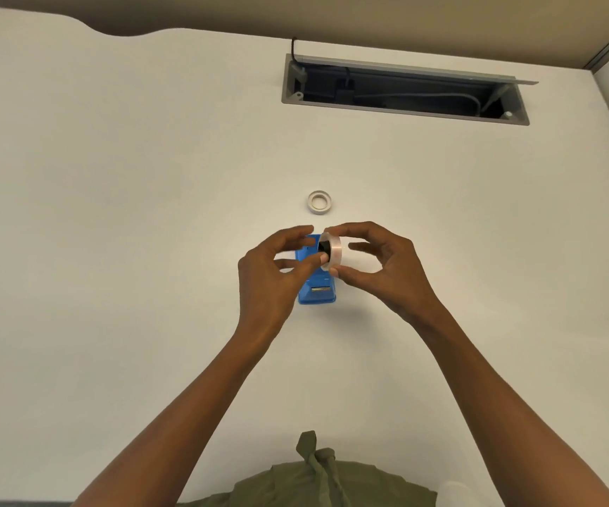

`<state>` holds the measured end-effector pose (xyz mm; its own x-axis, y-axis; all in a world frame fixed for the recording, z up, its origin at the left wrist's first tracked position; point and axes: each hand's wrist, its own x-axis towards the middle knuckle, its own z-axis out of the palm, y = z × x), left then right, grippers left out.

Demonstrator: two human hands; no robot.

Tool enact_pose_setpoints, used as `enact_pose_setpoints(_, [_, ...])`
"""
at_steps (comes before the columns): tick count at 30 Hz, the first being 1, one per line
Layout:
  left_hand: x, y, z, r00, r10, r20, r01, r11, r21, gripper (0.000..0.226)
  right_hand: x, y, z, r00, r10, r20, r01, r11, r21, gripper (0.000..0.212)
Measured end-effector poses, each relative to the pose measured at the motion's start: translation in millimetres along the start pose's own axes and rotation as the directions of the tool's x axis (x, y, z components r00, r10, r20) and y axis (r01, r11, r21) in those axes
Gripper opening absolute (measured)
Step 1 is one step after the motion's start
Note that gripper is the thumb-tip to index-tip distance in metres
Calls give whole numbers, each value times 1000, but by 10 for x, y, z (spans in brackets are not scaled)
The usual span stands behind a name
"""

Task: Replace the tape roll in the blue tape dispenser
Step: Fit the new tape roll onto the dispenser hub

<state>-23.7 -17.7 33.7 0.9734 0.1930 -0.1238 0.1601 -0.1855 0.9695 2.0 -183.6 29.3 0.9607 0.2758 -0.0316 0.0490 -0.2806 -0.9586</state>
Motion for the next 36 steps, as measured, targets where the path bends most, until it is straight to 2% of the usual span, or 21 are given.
enact_pose_setpoints(4, [93, -127, 29, 996, 2, -91, 3, 999, 46, 49, 127, 74, 41, 999, 4, -45, -10, 994, -113, 41])
enact_pose_setpoints(10, [167, -297, 93, 988, -80, -131, 84, 996, 30, 57, 227, 193, 101, 999, 17, -38, -24, 977, -213, 41])
enact_pose_setpoints(17, [219, -400, 139, 984, -120, -129, 124, 992, 23, 54, 279, 300, 145, 999, 18, -30, -26, 959, -281, 43])
enact_pose_setpoints(26, [230, -452, 175, 990, -93, -104, 100, 993, 64, 38, 282, 371, 161, 1000, -4, -15, -1, 951, -310, 45])
enact_pose_setpoints(31, [174, -484, 120, 999, -6, -40, 10, 994, 105, 37, 287, 375, 147, 1000, -19, 18, 23, 946, -322, 44])
enact_pose_setpoints(36, [158, -495, 48, 983, 138, 119, -162, 962, 221, 44, 290, 392, 151, 999, -10, 49, 26, 940, -340, 45])
